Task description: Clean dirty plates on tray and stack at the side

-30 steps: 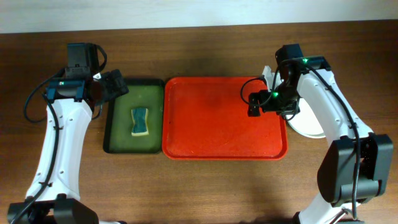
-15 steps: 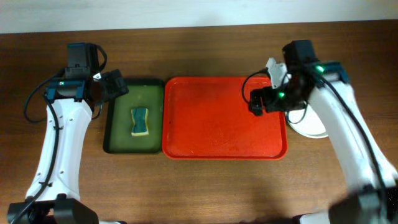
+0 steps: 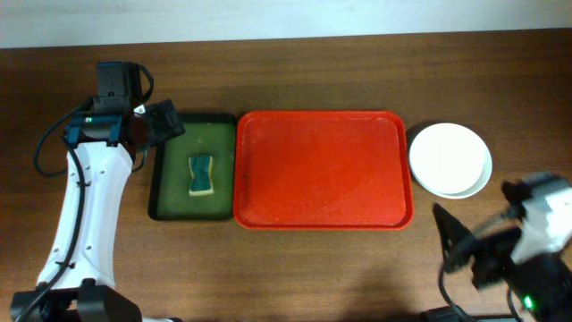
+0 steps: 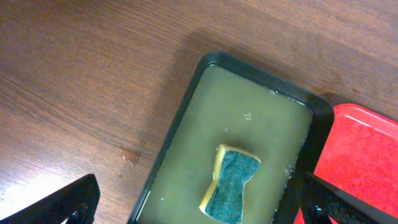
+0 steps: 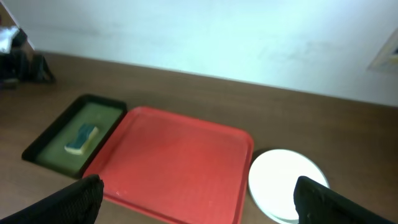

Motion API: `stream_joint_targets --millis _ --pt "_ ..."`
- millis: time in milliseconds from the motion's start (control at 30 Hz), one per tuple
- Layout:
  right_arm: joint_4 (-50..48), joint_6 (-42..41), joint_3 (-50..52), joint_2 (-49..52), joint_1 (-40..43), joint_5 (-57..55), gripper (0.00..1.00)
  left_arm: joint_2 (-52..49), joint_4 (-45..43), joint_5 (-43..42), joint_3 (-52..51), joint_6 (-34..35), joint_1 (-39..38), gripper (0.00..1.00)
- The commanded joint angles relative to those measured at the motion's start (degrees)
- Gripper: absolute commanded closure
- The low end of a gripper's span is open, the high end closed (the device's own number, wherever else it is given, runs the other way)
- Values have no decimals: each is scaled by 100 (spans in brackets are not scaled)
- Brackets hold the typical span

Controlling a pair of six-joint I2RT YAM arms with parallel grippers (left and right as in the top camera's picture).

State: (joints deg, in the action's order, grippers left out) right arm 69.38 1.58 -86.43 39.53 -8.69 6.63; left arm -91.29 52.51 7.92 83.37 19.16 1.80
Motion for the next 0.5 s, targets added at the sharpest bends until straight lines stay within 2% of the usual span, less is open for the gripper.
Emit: stream_joint_targets --millis 0,133,300,400,467 --pt "4 -13 352 -730 -26 -79 2 -4 -13 -15 9 57 13 1" --pt "-511 -9 1375 -1849 -26 20 2 -4 -13 -15 11 57 13 1" --pt "-1779 -9 3101 -3099 -26 22 2 -4 -13 -15 9 57 13 0" --pt "-2979 -9 4205 -3606 -26 22 2 -4 -13 -15 9 57 13 0" --pt "-4113 -9 5036 -3842 -26 22 2 -4 -11 -15 9 57 13 1"
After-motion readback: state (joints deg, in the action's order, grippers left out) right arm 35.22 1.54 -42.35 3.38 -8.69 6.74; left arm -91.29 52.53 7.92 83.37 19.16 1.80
